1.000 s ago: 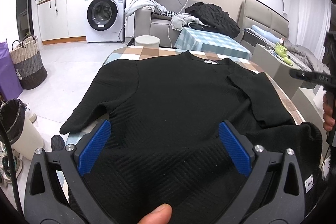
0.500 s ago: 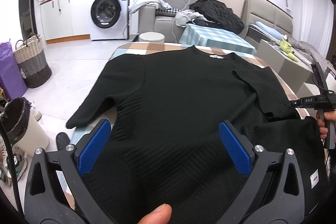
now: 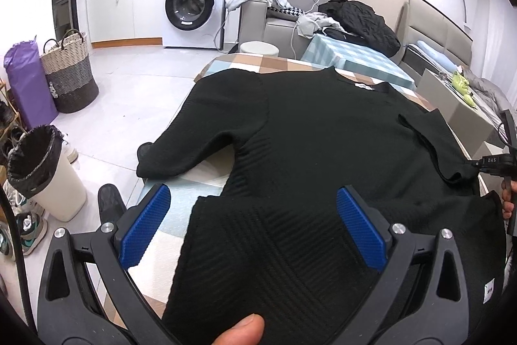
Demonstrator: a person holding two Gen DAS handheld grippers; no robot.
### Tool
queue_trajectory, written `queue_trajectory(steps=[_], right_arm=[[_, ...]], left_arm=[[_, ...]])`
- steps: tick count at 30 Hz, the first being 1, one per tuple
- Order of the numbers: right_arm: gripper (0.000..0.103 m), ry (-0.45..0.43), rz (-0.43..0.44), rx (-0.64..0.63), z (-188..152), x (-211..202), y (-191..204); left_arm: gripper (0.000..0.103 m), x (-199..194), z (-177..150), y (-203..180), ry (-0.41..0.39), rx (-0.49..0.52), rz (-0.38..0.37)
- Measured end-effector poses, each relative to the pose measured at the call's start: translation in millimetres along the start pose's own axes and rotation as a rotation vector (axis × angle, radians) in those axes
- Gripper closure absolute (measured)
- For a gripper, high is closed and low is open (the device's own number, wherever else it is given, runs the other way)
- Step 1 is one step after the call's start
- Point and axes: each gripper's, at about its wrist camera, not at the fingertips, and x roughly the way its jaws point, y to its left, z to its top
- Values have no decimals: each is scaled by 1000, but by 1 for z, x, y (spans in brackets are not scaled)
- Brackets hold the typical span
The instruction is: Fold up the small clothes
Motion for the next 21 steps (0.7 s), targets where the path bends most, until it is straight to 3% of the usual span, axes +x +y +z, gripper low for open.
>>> queue_trajectory(steps=[2, 4, 9, 11, 15, 18, 21], right_arm=[[81, -41, 12, -12, -7, -14, 9], [81, -77, 97, -41, -16, -26, 26], [81, -82, 226, -170, -36, -36, 82], [81, -66, 221, -173, -38, -26, 89], [81, 56, 220, -176, -47, -7, 91], [78, 36, 230, -153, -54, -19, 81], [66, -10, 242, -112, -59, -34, 70]], left_arm=[[1, 0, 0, 3, -1, 5, 10], [1, 1, -1, 7, 4, -1, 22], [1, 2, -1, 23, 3, -70, 35], [1, 3, 0, 32, 5, -98, 44], [1, 14, 3, 64, 29, -218, 53], [1, 18, 3, 84, 13, -286, 96], [1, 34, 9, 111, 57, -352, 111]])
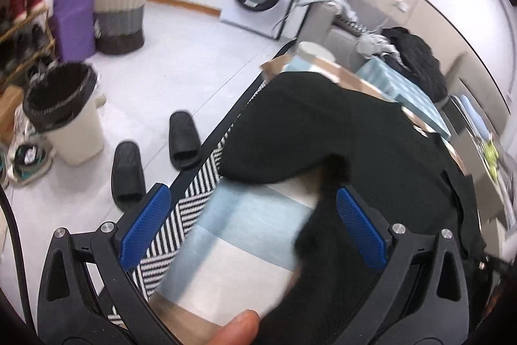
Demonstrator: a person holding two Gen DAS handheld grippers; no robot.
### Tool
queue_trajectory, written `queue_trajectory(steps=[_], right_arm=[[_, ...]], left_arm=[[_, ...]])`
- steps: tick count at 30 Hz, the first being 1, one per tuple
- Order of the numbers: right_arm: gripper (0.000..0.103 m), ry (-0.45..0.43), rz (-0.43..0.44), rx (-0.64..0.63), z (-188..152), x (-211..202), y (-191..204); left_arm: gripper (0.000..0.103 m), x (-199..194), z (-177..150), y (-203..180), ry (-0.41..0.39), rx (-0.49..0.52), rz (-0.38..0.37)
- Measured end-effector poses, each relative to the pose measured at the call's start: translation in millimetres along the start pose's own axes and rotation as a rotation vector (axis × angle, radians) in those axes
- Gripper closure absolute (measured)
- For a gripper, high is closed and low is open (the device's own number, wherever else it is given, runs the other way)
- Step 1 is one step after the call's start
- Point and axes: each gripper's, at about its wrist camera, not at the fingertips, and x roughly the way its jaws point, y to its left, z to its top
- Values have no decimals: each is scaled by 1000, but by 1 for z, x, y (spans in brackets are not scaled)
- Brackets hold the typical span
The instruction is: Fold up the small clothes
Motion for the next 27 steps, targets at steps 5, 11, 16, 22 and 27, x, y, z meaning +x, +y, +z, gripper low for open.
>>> queue_trajectory(steps=[5, 11, 16, 22, 27], right_arm=[[63, -48, 19, 6, -11, -21, 0], [62, -40, 21, 7, -19, -24, 1], [62, -21, 13, 19, -26, -19, -5], [62, -44, 18, 7, -26, -25, -4], [62, -70, 27, 28, -28, -34, -6]], left_arm=[[1, 30, 19, 25, 52, -50, 29], [20, 78, 34, 25, 139, -41, 35], [65, 101, 39, 17, 156, -49, -25], [87, 92, 48, 6, 102, -35, -22], [87, 59, 68, -16, 9, 33, -47]])
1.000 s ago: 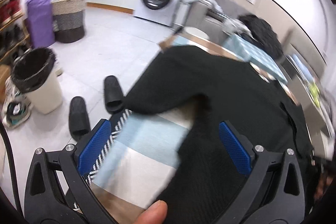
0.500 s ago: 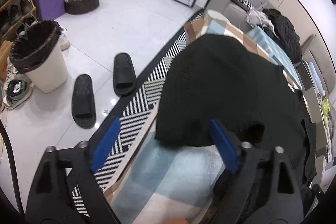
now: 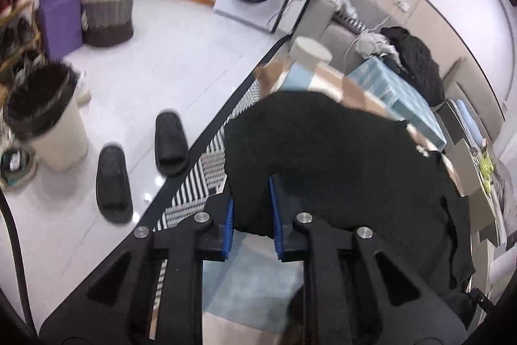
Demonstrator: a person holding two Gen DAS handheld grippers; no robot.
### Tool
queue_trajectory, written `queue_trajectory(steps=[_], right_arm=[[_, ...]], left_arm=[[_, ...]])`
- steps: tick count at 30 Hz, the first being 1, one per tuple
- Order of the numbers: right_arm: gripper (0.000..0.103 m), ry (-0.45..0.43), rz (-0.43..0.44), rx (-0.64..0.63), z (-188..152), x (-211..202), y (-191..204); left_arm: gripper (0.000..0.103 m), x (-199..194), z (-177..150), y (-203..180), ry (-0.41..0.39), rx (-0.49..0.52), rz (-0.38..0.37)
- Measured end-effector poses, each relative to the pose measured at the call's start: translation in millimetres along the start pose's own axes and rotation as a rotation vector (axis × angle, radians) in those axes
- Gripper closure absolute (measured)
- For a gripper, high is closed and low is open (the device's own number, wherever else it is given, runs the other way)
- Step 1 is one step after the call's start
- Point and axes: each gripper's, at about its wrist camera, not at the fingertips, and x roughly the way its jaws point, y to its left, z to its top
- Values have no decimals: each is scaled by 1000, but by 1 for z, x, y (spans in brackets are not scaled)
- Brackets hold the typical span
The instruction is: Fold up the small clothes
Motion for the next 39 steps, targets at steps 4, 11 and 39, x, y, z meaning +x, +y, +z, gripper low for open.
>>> queue_trajectory(steps=[4, 11, 39], right_arm=[[62, -12, 12, 20, -1, -4, -2], [62, -14, 8, 39, -2, -10, -6], [54, 9, -20, 56, -8, -8, -16]], left_arm=[[92, -34, 24, -40, -80, 107, -26], [98, -59, 12, -185, -109, 379, -277], [36, 50, -69, -204, 146, 672, -39]])
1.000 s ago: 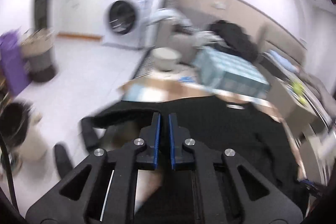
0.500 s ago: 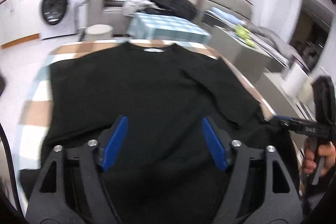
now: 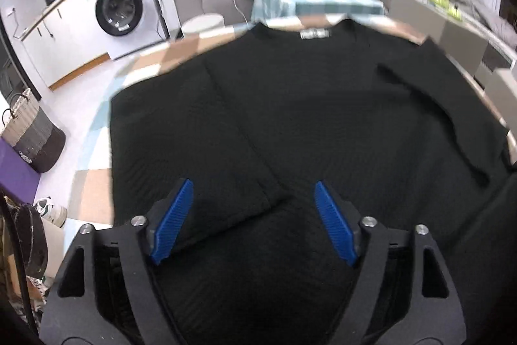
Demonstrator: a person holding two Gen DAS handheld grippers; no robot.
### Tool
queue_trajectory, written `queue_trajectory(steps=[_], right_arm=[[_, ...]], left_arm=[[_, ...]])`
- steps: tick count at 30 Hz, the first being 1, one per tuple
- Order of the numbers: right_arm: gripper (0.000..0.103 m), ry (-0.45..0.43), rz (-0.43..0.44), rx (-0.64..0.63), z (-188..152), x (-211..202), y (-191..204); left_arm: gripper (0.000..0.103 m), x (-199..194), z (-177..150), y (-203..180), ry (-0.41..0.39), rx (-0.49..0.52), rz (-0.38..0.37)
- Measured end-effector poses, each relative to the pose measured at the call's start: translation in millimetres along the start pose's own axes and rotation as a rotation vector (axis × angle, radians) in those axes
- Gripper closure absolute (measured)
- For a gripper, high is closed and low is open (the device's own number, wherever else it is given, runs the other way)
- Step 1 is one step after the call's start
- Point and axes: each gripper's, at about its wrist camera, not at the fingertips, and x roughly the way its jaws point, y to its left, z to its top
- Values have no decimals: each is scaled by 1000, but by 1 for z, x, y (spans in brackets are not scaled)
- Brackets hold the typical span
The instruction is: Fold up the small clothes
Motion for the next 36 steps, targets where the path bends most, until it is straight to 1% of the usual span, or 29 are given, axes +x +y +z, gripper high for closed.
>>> queue_trajectory(steps=[1, 2, 3, 4, 5, 7, 10, 11, 12, 13, 14, 15, 17, 18, 19, 20, 21, 23, 24, 26, 28, 30, 31, 32, 33, 34, 35, 36], right_arm=[[53, -1, -2, 4, 0, -1, -1], [53, -2, -1, 8, 0, -1, -2], [53, -3, 0, 10, 0, -2, -2], [52, -4, -3, 11, 0, -2, -3], [52, -3, -4, 12, 0, -2, -3], [52, -3, -2, 16, 1, -2, -3], [52, -11, 2, 16, 2, -3, -2], [51, -11, 3, 12, 2, -3, -2], [51, -9, 3, 10, 1, -3, -2], [51, -8, 1, 9, 1, -3, -2], [51, -7, 0, 9, 1, -3, -2], [51, -7, 0, 9, 1, -2, -2], [51, -4, 0, 11, 1, -1, -1], [51, -2, 3, 10, 1, 0, 0], [51, 0, 7, 7, 1, 0, 1], [51, 0, 6, 3, 1, -1, 1], [51, -3, 3, -1, 0, -2, 2], [48, -13, 3, -5, 0, -5, 1], [46, -17, 2, -5, -1, -5, 0], [44, -26, -12, -9, -1, -6, -2], [44, -15, -24, -12, -1, -3, -4], [43, -12, -25, -13, -2, -5, -6], [39, -22, -10, -19, -3, -10, -7], [35, -33, -1, -23, -4, -15, -8], [26, -49, 8, -28, -6, -22, -9], [20, -71, 11, -33, -9, -31, -11], [19, -81, 7, -36, -11, -37, -13], [18, -88, 0, -38, -14, -42, -15]], left_arm=[[42, 9, 1, -5, 30, 8, 2], [46, 10, 0, -4, 11, -1, -6], [63, 11, 0, -6, 9, -1, 10], [83, 12, -1, -9, 7, 6, 0], [88, 14, -1, -11, 13, 12, -17], [92, 9, -2, -14, -14, 24, 3], [92, -17, -5, -22, -96, 56, 7], [92, -29, -7, -24, -121, 63, -12], [92, -44, -11, -25, -143, 68, -47], [92, -56, -15, -29, -160, 81, -87], [92, -62, -19, -35, -168, 100, -109], [91, -64, -23, -42, -160, 123, -128], [83, -59, -27, -49, -121, 141, -133], [69, -55, -28, -51, -103, 146, -132], [51, -51, -30, -53, -77, 145, -121], [45, -50, -32, -55, -64, 139, -111], [41, -52, -33, -54, -71, 133, -116], [37, -56, -33, -53, -90, 128, -137], [32, -60, -36, -50, -101, 118, -137], [29, -67, -36, -39, -128, 63, -130], [26, -78, -40, -23, -136, 8, -155], [24, -89, -42, -10, -150, -32, -154], [21, -97, -45, -4, -162, -44, -142], [20, -106, -50, 3, -181, -54, -115], [19, -113, -54, 8, -195, -62, -87], [17, -120, -59, 14, -209, -72, -56], [15, -127, -65, 20, -213, -84, -33], [11, -132, -70, 26, -214, -98, -24]])
